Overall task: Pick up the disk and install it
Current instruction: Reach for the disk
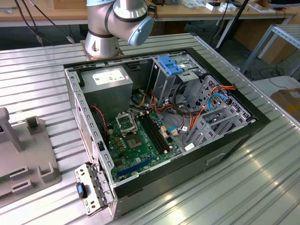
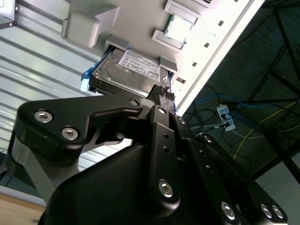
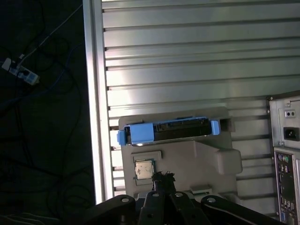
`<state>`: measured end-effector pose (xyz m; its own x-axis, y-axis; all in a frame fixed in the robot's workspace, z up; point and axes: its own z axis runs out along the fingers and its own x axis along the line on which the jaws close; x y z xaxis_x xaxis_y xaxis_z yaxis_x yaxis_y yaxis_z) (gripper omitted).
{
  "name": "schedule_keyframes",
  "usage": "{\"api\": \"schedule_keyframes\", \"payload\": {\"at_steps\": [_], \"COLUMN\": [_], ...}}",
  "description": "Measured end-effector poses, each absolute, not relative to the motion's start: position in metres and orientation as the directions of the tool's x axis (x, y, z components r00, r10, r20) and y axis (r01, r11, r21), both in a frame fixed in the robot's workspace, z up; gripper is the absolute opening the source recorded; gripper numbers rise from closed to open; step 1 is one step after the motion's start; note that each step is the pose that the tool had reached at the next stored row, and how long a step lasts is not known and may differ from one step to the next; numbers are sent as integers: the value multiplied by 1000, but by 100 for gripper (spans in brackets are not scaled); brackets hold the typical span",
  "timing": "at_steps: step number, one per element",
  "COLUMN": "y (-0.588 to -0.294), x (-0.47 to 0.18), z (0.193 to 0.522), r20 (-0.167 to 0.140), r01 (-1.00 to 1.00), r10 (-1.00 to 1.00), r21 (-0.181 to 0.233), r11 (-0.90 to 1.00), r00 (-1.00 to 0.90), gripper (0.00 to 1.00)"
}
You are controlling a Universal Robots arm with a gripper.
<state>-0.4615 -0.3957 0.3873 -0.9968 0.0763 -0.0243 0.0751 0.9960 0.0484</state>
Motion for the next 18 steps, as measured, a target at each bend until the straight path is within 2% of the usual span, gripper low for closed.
{"api": "schedule_keyframes", "payload": {"at_steps": [18], "y": [-388], "x": [-462], "z": [382], "r20": [-24], "r01": [75], "r10": [76], "r21": [48], "r11": [996], "r00": [-997], "gripper": [11]}}
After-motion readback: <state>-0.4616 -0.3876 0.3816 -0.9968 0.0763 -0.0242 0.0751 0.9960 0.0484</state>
